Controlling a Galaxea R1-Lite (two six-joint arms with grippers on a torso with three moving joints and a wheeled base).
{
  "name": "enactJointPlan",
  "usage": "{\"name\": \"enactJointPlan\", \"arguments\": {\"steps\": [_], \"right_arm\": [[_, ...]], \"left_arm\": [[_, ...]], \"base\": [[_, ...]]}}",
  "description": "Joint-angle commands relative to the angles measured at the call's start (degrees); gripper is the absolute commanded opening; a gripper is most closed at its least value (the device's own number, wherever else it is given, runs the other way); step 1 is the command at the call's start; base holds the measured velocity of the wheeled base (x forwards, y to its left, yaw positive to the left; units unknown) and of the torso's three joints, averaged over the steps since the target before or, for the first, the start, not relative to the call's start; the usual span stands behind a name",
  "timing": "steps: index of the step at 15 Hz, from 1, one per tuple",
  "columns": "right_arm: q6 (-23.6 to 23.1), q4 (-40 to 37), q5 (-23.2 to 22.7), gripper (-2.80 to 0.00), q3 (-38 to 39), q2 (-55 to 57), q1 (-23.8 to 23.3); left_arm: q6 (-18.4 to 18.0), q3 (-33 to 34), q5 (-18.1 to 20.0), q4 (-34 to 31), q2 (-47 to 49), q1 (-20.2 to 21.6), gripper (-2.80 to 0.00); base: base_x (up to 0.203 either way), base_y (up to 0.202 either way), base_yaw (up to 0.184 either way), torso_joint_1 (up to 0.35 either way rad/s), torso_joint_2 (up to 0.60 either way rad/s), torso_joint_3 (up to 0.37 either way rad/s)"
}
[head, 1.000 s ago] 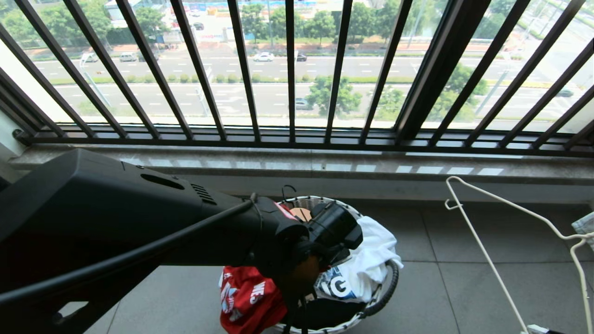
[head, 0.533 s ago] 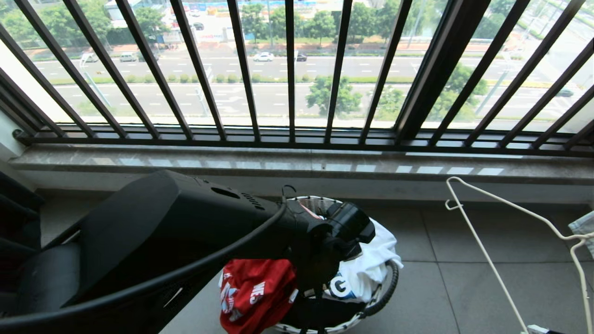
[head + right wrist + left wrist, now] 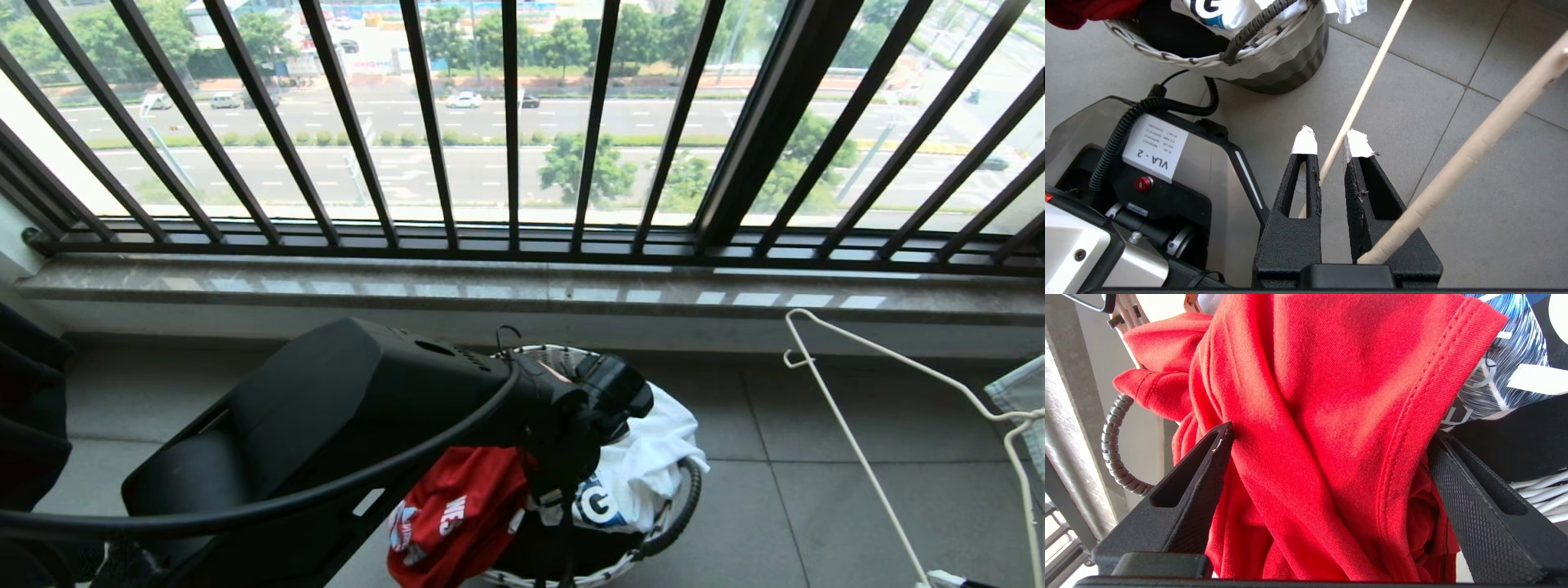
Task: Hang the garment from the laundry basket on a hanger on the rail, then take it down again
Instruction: Pick up clothes from the basket
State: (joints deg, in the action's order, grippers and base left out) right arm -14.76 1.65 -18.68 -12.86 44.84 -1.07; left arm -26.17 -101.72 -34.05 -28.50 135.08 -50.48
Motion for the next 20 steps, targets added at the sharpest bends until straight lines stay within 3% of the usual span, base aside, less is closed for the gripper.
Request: {"name": "enactJointPlan", "arguments": {"steps": [1, 7, 12, 16, 20], "right_arm": [[-0.1, 0.0, -0.1, -2.8, 0.0, 0.0, 0.0], [-0.2, 0.0, -0.1, -2.8, 0.1, 0.0, 0.0], [-0.2, 0.0, -0.1, -2.8, 0.0, 0.0, 0.0], [0.0, 0.0, -0.1, -2.8, -0.1, 0.3, 0.0], [0.0, 0.0, -0.1, -2.8, -0.1, 0.3, 0.0]], "left_arm": [[-0.1, -0.4, -0.6, -0.2, 0.0, 0.5, -2.8], [1.3, -1.0, -1.2, -0.1, -3.7, 4.8, -2.8], [6.6, 0.6, -0.6, 0.1, -11.3, 6.6, -2.8], [8.0, -3.1, -0.4, 9.9, -11.7, 3.6, -2.8], [11.2, -10.1, -0.6, 11.2, -13.1, 0.6, -2.8]], "base": [[0.0, 0.0, 0.0, 0.0, 0.0, 0.0], [0.0, 0.0, 0.0, 0.0, 0.0, 0.0], [0.0, 0.0, 0.0, 0.0, 0.0, 0.0], [0.0, 0.0, 0.0, 0.0, 0.0, 0.0], [0.0, 0.0, 0.0, 0.0, 0.0, 0.0]]}}
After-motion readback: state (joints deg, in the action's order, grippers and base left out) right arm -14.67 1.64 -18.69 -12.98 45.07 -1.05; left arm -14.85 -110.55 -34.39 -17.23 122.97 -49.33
